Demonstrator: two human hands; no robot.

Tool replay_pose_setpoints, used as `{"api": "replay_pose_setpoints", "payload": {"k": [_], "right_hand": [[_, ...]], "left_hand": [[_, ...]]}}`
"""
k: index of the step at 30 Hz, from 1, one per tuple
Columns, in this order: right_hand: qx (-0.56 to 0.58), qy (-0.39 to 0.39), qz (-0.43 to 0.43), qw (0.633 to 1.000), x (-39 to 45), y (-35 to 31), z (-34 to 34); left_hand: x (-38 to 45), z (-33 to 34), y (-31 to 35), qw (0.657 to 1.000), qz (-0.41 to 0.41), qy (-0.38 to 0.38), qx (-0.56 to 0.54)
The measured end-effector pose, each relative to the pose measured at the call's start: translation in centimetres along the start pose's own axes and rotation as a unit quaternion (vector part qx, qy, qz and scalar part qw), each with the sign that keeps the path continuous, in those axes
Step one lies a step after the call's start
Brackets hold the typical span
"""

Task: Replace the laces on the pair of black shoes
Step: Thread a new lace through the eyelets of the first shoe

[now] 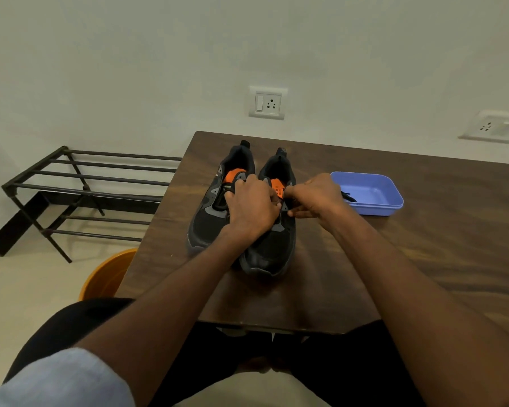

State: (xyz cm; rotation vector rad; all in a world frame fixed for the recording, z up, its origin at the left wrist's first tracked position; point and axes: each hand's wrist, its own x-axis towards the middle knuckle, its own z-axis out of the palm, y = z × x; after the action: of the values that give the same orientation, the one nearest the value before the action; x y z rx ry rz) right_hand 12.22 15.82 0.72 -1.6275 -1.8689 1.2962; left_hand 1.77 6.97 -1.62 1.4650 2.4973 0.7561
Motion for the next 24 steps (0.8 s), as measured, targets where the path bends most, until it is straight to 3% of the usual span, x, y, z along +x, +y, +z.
{"api": "replay_pose_setpoints", "payload": {"k": [3, 9, 14, 17, 19, 21, 24], "right_hand": [[-0.006, -0.006, 0.002, 1.0, 0.1, -0.1, 0.0], [-0.073, -0.034, -0.003, 0.997, -0.3, -0.3, -0.9], [-0.216, -0.059, -0.078, 0.972, -0.7, -0.1, -1.1], [-0.211, -0.05, -0.089, 0.972, -0.9, -0.2, -0.8], [-0.163, -0.055, -0.074, 0.982, -1.1, -0.5, -1.4], [-0.028, -0.017, -0.061, 0.998, -1.5, -1.2, -2.9], [0.216, 0.159, -0.092, 0.959, -1.2, -2.0, -6.0]], "left_hand": [[-0.6, 0.6, 0.8, 0.999, -0.009, -0.011, 0.039], [-0.6, 0.0, 0.9, 0.998, -0.014, -0.068, 0.006], [-0.1, -1.8, -0.3, 0.99, 0.085, -0.046, 0.103], [0.3, -2.5, -1.4, 0.987, 0.108, -0.058, 0.103], [0.4, -3.0, -1.8, 0.988, 0.122, -0.072, 0.068], [0.8, -3.5, -2.0, 0.987, 0.13, -0.09, 0.029], [1.3, -4.0, -2.3, 0.987, 0.129, -0.099, 0.01]]}}
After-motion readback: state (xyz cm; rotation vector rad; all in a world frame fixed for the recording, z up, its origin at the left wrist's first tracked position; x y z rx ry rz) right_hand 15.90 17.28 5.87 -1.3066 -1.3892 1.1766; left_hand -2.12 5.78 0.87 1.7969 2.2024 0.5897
